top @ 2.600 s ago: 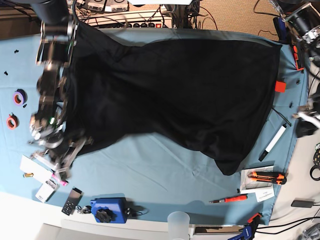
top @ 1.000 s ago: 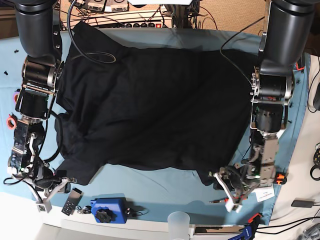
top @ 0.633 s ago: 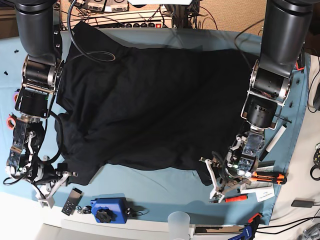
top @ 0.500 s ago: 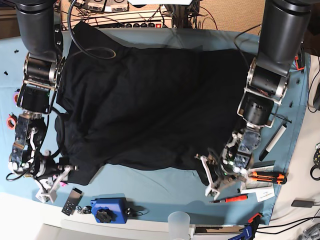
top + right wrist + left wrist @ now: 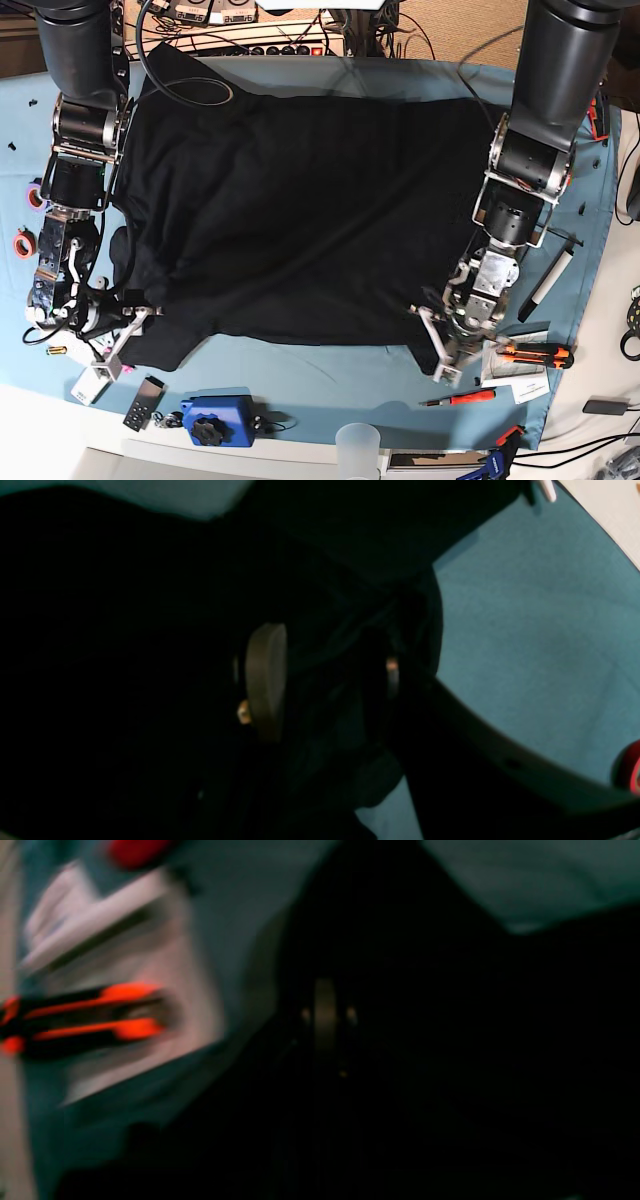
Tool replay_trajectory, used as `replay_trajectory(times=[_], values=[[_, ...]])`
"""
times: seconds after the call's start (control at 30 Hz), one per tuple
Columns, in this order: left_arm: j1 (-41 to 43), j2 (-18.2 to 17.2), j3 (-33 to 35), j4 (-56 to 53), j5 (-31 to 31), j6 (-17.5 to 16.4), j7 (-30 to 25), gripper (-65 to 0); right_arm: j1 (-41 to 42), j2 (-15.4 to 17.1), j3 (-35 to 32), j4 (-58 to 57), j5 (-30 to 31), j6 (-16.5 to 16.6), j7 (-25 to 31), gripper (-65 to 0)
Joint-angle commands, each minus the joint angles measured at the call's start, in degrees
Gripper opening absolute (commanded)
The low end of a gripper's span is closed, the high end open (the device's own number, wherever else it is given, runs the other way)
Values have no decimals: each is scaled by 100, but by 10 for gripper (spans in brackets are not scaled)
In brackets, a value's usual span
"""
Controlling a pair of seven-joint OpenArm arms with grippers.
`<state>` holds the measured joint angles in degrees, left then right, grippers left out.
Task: Layout the t-shirt on the table in an organized manner, then fold the t-shirt properly
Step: 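Grasp the shirt hem corners with both grippers and pull them apart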
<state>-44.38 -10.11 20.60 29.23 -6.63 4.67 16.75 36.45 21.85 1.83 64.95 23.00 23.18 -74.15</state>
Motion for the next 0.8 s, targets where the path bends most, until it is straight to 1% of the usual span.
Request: replay_trajectory(times=[0.0, 0.17, 0.23, 0.27, 0.3, 0.43, 0.47, 0.5, 0.53, 0.57, 0.63, 0.7, 0.77], values=[[-337, -46, -96, 105, 46, 105, -136, -650, 177, 72, 17, 111, 48, -4, 109, -407], [-385, -190, -817, 105, 46, 538, -240, -650, 144, 74, 17, 111, -37, -4, 131, -407], [-387, -286, -1150, 105, -13, 487, -313, -650, 146, 74, 17, 111, -37, -4, 173, -407], [-387, -345, -1270, 105, -94, 269, -310, -650, 146, 72, 17, 111, -33, -7, 229, -407], [-387, -411, -1346, 105, -186, -39, -302, -650, 146, 70, 17, 111, -33, -7, 304, -407], [-387, -619, -1384, 111, -417, -1482, 66, -650, 149, 72, 17, 111, 92, -7, 557, -407], [-385, -645, -1384, 138, -481, -1757, 214, -641, 151, 70, 24, 111, 201, -7, 551, -407], [-385, -662, -1384, 181, -581, -1954, 402, -614, 149, 68, 50, 111, 310, -4, 527, -407], [-382, -680, -1386, 251, -758, -2090, 680, -597, 146, 66, 96, 111, 415, -4, 479, -407], [-372, -693, -1392, 354, -946, -2157, 999, -594, 144, 68, 170, 111, 518, 0, 396, -407], [-293, -713, -1484, 675, -1274, -2170, 1631, -595, 131, 70, 417, 111, 776, 76, 223, -407], [-74, -734, -1709, 1191, -1493, -2170, 2151, -596, 98, 70, 807, 111, 1182, 284, 33, -407], [245, -752, -2020, 1801, -1593, -2170, 2522, -609, 50, 70, 1272, 111, 1692, 533, -245, -408]])
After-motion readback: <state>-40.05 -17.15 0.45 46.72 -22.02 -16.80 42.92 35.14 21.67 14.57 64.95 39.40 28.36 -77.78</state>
